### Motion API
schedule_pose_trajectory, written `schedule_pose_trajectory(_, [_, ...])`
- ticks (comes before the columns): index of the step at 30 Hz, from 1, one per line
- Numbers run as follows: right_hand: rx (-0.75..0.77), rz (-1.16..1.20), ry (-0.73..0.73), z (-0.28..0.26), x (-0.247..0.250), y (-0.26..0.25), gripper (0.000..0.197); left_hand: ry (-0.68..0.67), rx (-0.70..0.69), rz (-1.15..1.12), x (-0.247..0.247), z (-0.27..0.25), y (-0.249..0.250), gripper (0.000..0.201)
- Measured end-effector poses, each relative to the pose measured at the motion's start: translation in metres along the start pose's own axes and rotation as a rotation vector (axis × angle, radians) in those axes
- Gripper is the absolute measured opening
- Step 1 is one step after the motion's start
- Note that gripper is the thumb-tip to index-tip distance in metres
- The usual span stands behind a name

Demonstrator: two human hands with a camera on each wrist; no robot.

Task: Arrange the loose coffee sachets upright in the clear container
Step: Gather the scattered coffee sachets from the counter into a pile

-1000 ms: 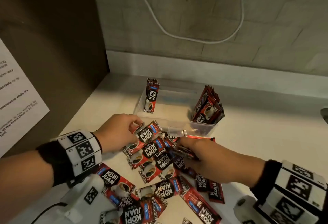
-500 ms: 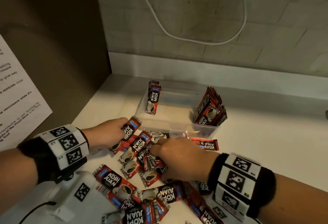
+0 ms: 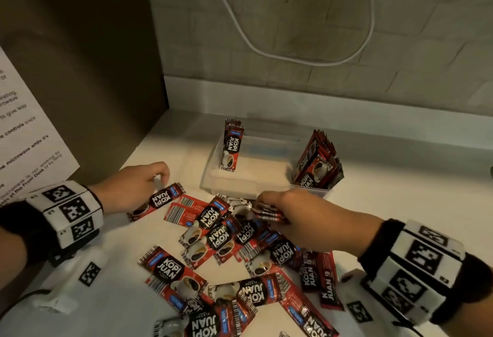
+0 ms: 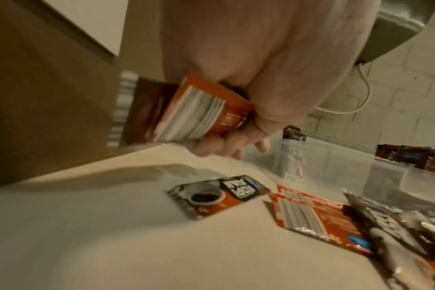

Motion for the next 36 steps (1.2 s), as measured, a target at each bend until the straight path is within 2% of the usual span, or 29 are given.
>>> schedule_pose_trajectory(1, [0.004,-0.036,0.015,-0.001,0.003,0.003,0.028,0.024,0.014,0.022,0.001,0.001,-0.004,0.011])
schedule_pose_trajectory(2, [0.008,-0.08,0.016,-0.002,0.003,0.005,0.032,0.025,0.024,0.035,0.0,0.001,-0.008,0.012])
schedule_pose_trajectory(4, [0.017,-0.155,-0.005,-0.004,0.0,0.006,0.043,-0.004,0.037,0.102,-0.007,0.003,-0.014,0.054])
schedule_pose_trajectory(5, [0.026,-0.17,-0.016,-0.005,-0.002,0.005,0.045,-0.005,0.044,0.13,-0.01,0.003,-0.013,0.069])
schedule_pose_trajectory(6, [0.036,-0.173,-0.024,-0.006,-0.005,0.004,0.045,0.0,0.038,0.16,-0.012,0.004,-0.013,0.073])
schedule_pose_trajectory(8, [0.043,-0.169,-0.033,-0.007,-0.009,0.002,0.044,0.001,0.033,0.202,-0.017,0.006,-0.012,0.064])
schedule_pose_trajectory(12, [0.046,-0.197,-0.04,-0.005,-0.012,-0.005,0.051,-0.024,0.059,0.161,-0.016,0.008,-0.006,0.022])
schedule_pose_trajectory(14, [0.04,-0.219,-0.041,-0.006,-0.012,-0.006,0.054,-0.004,0.049,0.135,-0.012,0.007,-0.002,0.013])
schedule_pose_trajectory(16, [0.029,-0.207,-0.051,-0.008,-0.012,-0.007,0.052,0.006,0.014,0.013,-0.009,0.005,0.006,0.017])
schedule_pose_trajectory(19, [0.006,-0.147,-0.097,-0.012,-0.015,-0.009,0.052,-0.095,-0.04,-0.213,-0.018,-0.011,0.025,0.041])
schedule_pose_trajectory(23, [-0.11,-0.204,-0.092,-0.016,-0.023,-0.013,0.053,-0.14,-0.116,-0.039,-0.046,-0.023,0.043,0.05])
schedule_pose_trajectory(26, [-0.177,-0.25,-0.092,-0.019,-0.031,-0.015,0.053,-0.094,-0.121,0.1,-0.056,-0.024,0.051,0.062])
schedule_pose_trajectory(28, [-0.207,-0.259,-0.096,-0.021,-0.036,-0.013,0.053,-0.069,-0.125,0.107,-0.057,-0.023,0.056,0.06])
schedule_pose_trajectory(32, [-0.265,-0.234,-0.081,-0.025,-0.041,-0.01,0.052,-0.057,-0.159,0.028,-0.052,-0.02,0.063,0.039])
schedule_pose_trajectory(36, [-0.266,-0.146,-0.033,-0.027,-0.036,-0.01,0.045,-0.106,-0.21,0.034,-0.047,-0.024,0.072,0.026])
Point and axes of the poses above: each hand's wrist, its own z-axis towards the middle knuckle, its own x-axis out of the back of the hand, y = z × x, the point moved 4 cm from there along z, towards the middle knuckle
